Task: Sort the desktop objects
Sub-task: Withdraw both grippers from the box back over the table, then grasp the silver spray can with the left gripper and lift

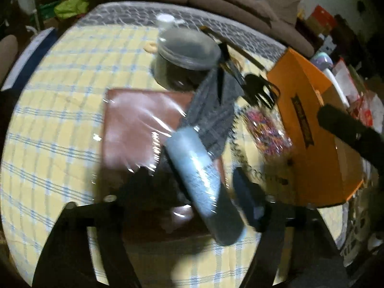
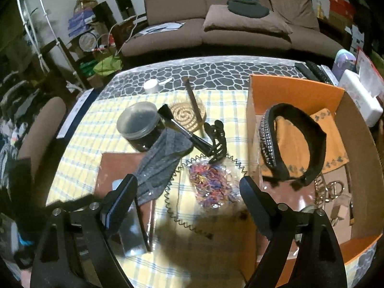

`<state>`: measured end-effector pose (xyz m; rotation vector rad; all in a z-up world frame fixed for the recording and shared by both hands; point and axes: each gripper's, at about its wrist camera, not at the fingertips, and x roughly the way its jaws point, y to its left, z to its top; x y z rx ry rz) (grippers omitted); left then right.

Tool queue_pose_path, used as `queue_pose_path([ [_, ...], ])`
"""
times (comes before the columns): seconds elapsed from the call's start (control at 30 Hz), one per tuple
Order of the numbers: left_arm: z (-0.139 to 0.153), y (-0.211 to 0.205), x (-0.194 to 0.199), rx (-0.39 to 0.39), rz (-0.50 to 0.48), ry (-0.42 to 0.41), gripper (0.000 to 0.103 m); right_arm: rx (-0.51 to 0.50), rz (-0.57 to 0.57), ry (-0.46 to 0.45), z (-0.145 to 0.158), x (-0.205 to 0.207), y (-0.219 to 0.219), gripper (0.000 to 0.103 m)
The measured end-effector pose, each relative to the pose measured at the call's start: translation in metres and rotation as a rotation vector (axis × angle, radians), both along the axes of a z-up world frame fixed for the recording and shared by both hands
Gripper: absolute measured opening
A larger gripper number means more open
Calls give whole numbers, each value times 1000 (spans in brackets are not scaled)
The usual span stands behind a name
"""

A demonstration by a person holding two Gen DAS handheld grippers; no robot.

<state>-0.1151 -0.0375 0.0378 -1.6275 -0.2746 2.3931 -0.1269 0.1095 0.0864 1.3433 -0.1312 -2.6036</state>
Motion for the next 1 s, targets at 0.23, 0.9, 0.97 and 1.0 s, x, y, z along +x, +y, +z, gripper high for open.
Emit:
queue_pose_path([
  [0.23,-15,14,0,-62,-22,-15,60,-2,-14,-10,-3,-1,2,88],
  [0.9,-8,7,5,5,-10,14,34,21,12,-17,-8,0,-5,62],
  [0.97,0,-9,4,76,18,8,34,18,15,-23,-9,-1,-8,57],
  [1.0,3,-17,3,108,31,6,34,16,18,-26,-10,-2,-9,54],
])
